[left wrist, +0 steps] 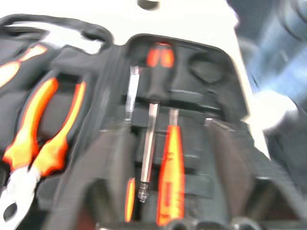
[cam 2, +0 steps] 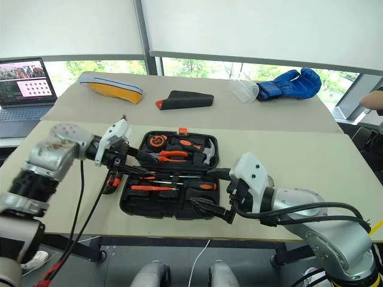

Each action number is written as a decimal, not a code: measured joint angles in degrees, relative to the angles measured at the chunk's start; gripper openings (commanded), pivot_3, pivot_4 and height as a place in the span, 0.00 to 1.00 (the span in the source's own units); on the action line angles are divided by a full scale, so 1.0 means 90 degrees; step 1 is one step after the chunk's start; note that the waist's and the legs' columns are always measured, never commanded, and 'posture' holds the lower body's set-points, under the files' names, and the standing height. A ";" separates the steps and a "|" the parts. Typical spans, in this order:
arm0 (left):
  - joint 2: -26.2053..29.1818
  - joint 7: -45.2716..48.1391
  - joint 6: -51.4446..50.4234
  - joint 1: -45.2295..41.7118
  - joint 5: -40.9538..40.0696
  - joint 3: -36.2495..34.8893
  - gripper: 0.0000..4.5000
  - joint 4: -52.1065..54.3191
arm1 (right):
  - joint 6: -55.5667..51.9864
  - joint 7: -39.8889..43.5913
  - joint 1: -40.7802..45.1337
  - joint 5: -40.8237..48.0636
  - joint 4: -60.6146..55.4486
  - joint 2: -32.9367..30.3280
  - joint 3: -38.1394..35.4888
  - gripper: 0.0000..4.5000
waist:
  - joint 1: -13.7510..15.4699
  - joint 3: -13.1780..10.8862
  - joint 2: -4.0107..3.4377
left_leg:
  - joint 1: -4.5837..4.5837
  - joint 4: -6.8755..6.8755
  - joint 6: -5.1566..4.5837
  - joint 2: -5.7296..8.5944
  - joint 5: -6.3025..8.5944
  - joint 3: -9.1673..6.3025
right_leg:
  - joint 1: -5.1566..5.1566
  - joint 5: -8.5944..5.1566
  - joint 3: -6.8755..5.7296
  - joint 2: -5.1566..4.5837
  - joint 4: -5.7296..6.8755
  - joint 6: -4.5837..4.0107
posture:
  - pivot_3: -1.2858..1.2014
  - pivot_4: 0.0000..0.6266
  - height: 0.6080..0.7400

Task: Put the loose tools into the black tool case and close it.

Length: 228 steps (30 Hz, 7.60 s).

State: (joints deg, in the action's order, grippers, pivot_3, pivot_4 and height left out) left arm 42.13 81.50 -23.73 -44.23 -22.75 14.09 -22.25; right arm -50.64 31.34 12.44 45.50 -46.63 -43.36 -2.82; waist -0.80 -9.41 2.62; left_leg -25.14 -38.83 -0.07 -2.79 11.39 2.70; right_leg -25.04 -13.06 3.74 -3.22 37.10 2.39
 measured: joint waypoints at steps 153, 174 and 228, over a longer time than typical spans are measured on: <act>0.1413 0.1189 0.0582 0.0329 0.0429 0.1321 0.03 0.1782 | 0.0913 0.1408 -0.0776 -0.1205 -0.0017 -0.0774 0.0118 1.00 | 0.0013 -0.0004 0.0029 | 0.0022 0.0021 0.0008 -0.0002 0.0014 0.0023 | 0.0004 -0.0032 0.0009 -0.0004 -0.0001 0.0004 | 0.52 0.24 0.95; 0.0668 0.1053 0.1667 0.0448 0.1580 0.1277 0.01 0.1408 | 0.0961 0.1295 -0.1009 -0.1295 -0.0048 -0.0769 0.0113 1.00 | 0.0124 0.0024 -0.0019 | 0.0103 -0.0003 0.0002 0.0000 0.0010 0.0026 | 0.0097 -0.0046 0.0012 -0.0012 -0.0007 -0.0030 | 0.52 0.24 0.95; -0.0890 0.0475 0.0660 0.0414 0.0038 -0.0084 1.00 0.2281 | 0.1904 0.2219 0.0442 -0.3379 0.4393 -0.0895 0.0527 0.00 | -0.0015 0.0018 -0.0019 | 0.0063 0.0009 -0.0022 0.0013 0.0025 0.0012 | 0.0077 -0.0027 0.0027 0.0000 -0.0032 0.0026 | 0.52 0.24 0.95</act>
State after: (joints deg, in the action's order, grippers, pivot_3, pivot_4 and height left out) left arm 34.12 85.78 -17.79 -40.50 -22.41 13.34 -1.72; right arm -33.50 51.31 16.42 15.09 -7.10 -51.41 1.92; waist -0.93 -9.25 2.45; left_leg -24.58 -38.75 -0.27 -2.68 11.61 2.81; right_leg -24.35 -13.30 3.98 -3.22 36.81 2.62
